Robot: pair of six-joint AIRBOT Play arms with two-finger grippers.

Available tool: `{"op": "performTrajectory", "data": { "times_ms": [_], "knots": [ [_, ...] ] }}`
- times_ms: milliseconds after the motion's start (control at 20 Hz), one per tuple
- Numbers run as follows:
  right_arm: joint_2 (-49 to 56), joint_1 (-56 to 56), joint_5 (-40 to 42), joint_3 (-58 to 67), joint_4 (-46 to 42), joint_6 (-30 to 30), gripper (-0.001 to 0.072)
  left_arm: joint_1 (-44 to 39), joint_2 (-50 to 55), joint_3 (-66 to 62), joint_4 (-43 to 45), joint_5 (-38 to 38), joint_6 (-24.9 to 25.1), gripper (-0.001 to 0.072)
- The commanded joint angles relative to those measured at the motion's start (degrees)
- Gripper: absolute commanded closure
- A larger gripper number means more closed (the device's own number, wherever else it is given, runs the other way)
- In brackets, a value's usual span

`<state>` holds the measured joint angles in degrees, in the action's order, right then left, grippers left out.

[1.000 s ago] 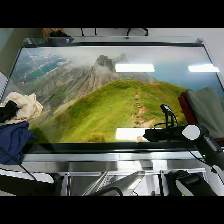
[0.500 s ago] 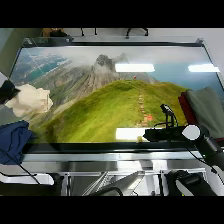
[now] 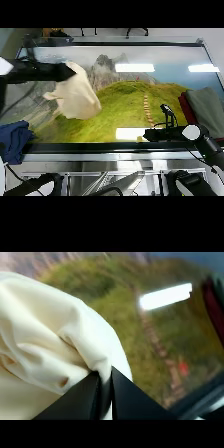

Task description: Fold the shirts.

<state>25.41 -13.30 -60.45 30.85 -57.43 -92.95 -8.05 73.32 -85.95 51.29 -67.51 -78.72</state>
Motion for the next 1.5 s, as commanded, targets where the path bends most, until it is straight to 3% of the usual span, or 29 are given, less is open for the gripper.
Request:
{"op": "performTrajectory", "data": {
  "times_ms": [0,50,100,150,200,500,700,950,1050,1150,1200,1250,1300,1350,1450],
  "knots": [
    [0.0,0.0,0.0,0.0,0.0,0.0,0.0693,-14.8,1.1,4.3,5.4,2.3,-3.0,0.0693],
    [0.0,0.0,0.0,0.0,0.0,0.0,0.0693,-17.5,2.2,5.7,5.4,3.5,-3.0,0.0691],
    [0.0,0.0,0.0,0.0,0.0,0.0,0.0693,-20.0,3.3,6.5,5.7,4.2,-3.0,0.0559],
    [0.0,0.0,0.0,0.0,0.0,0.0,0.0693,-21.5,4.3,6.7,5.7,4.1,-3.3,0.0106],
    [0.0,0.0,0.0,0.0,0.0,0.0,0.0693,-22.2,4.8,6.6,5.7,4.1,-5.1,0.002],
    [0.0,0.0,0.9,0.0,0.0,0.0,0.0693,-13.9,-0.7,5.3,6.2,-2.4,-5.3,0.002],
    [0.1,0.0,2.2,0.0,0.1,0.0,0.0692,-2.5,-7.6,16.4,9.2,-5.7,-4.8,0.0021],
    [2.1,0.0,5.2,-0.1,0.0,0.4,0.0689,8.2,-10.3,34.9,8.8,1.6,1.6,0.0022],
    [3.1,0.0,6.6,-0.1,0.1,3.7,0.0671,10.0,-7.0,37.6,8.5,4.1,2.9,0.0022],
    [3.8,0.0,8.3,-0.1,0.1,3.8,0.0283,10.4,-2.0,37.4,8.5,4.8,4.2,0.0022],
    [4.1,0.0,9.0,-0.1,0.1,3.8,0.0275,10.1,0.7,36.4,8.5,4.8,4.4,0.0023],
    [4.6,0.0,9.6,-0.1,0.1,3.8,0.0275,9.6,3.1,34.9,8.5,4.8,4.4,0.0126],
    [5.0,0.0,9.7,-0.1,0.0,3.9,0.0275,8.6,5.4,33.2,8.5,5.2,4.9,0.03],
    [5.5,0.0,9.6,-0.1,0.0,4.0,0.0274,7.5,7.4,31.8,8.6,6.1,5.2,0.0349],
    [5.8,0.0,9.6,-0.1,0.2,4.7,0.0275,4.8,11.8,28.8,8.7,6.0,5.2,0.0349]
  ]
}}
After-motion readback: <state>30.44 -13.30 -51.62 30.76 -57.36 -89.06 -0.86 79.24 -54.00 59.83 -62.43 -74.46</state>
